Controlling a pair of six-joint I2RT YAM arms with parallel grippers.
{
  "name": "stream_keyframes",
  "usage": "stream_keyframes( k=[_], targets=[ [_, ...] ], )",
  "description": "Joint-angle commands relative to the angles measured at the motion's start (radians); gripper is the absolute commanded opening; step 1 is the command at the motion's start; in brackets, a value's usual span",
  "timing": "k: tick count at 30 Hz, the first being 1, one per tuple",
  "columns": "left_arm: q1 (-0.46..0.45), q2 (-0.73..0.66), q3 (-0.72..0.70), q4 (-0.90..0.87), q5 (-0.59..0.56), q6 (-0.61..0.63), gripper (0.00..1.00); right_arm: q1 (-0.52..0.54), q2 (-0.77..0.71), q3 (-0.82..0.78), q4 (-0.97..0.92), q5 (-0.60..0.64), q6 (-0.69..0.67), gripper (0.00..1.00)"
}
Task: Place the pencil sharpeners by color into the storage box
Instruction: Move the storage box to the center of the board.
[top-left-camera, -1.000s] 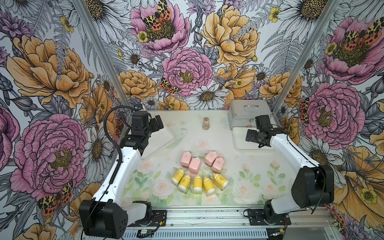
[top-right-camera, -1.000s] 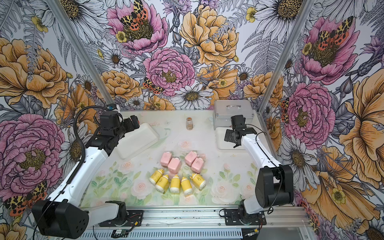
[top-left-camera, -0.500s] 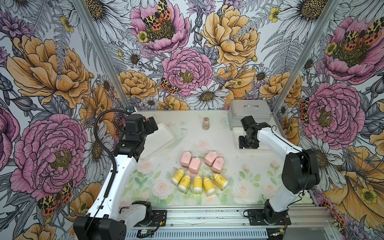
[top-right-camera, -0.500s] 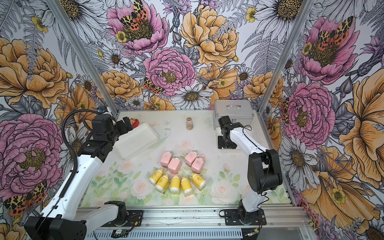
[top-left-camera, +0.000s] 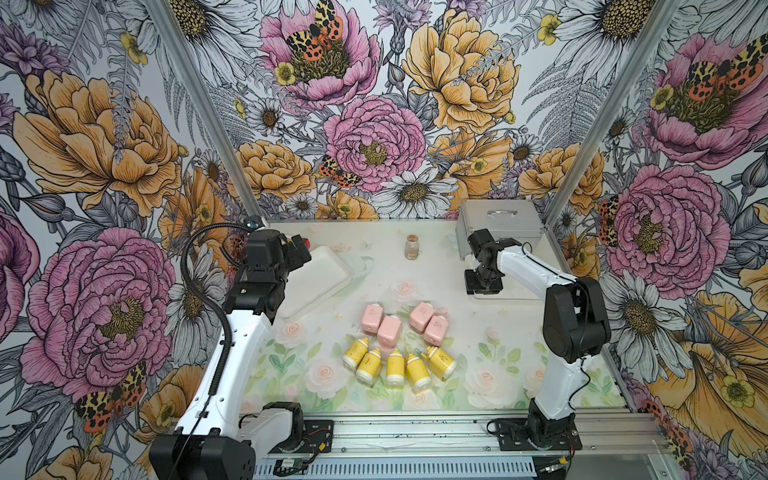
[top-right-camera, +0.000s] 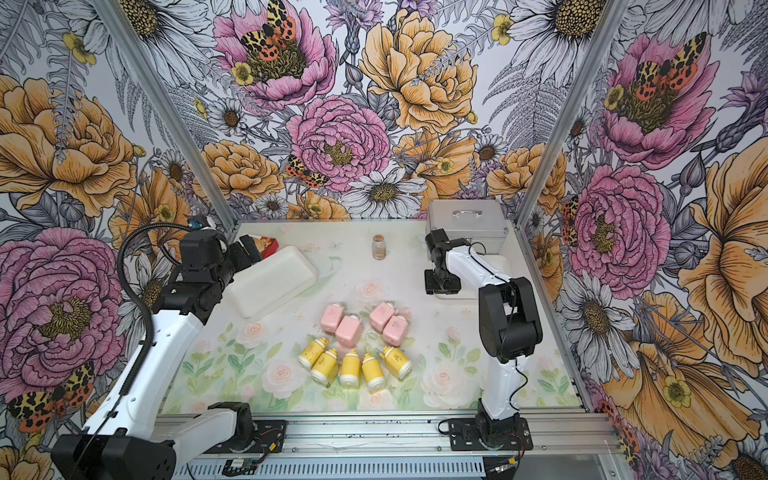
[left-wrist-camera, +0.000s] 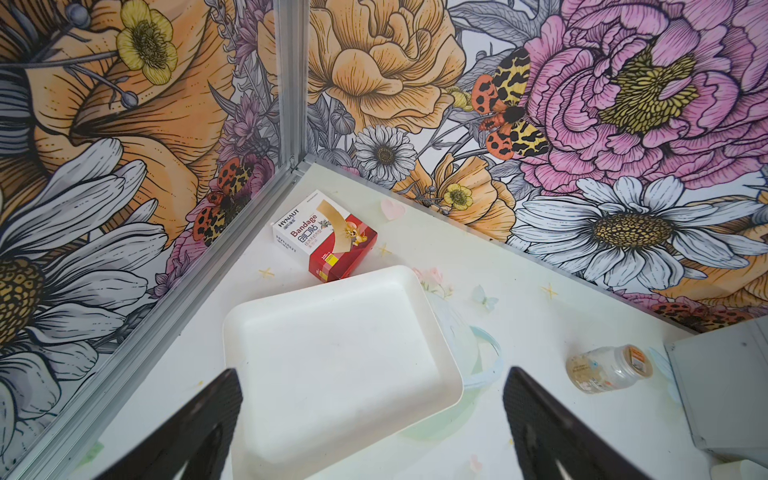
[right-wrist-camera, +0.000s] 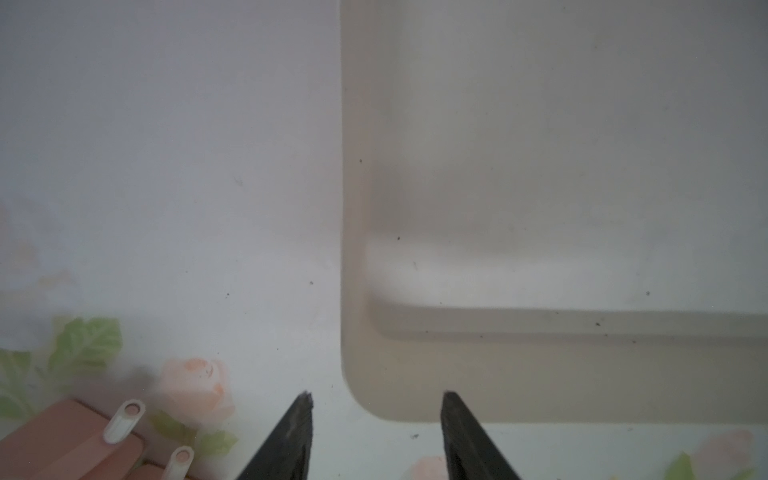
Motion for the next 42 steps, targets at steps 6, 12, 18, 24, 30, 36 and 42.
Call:
stream_keyframes(
  k=[6, 12, 18, 24, 30, 36, 42],
  targets=[
    [0.017, -0.021, -0.016, -0.009, 0.006, -0.017, 0.99, 0.009, 0.080, 0.068, 0.001, -0.027, -0.008, 0.39],
    [0.029, -0.021, -0.015, -0.007, 0.009, -0.020, 0.99, 0.012, 0.109, 0.069, 0.001, -0.043, -0.010, 0.23],
    [0.046, -0.018, -0.014, -0.008, 0.025, -0.028, 0.99, 0.028, 0.086, 0.031, 0.001, -0.042, -0.008, 0.15],
    [0.052, -0.031, -0.017, -0.007, 0.020, -0.032, 0.99, 0.058, 0.058, -0.022, 0.006, -0.029, 0.026, 0.04],
    [0.052, -0.041, -0.017, -0.008, 0.023, -0.033, 0.99, 0.089, 0.007, -0.079, 0.005, -0.023, 0.065, 0.01],
    [0.051, -0.047, -0.018, -0.008, 0.027, -0.035, 0.99, 0.145, -0.093, -0.169, 0.003, -0.029, 0.107, 0.01],
    [0.052, -0.048, -0.021, -0.007, 0.033, -0.037, 0.99, 0.208, -0.135, -0.243, 0.004, -0.061, 0.086, 0.03]
  ],
)
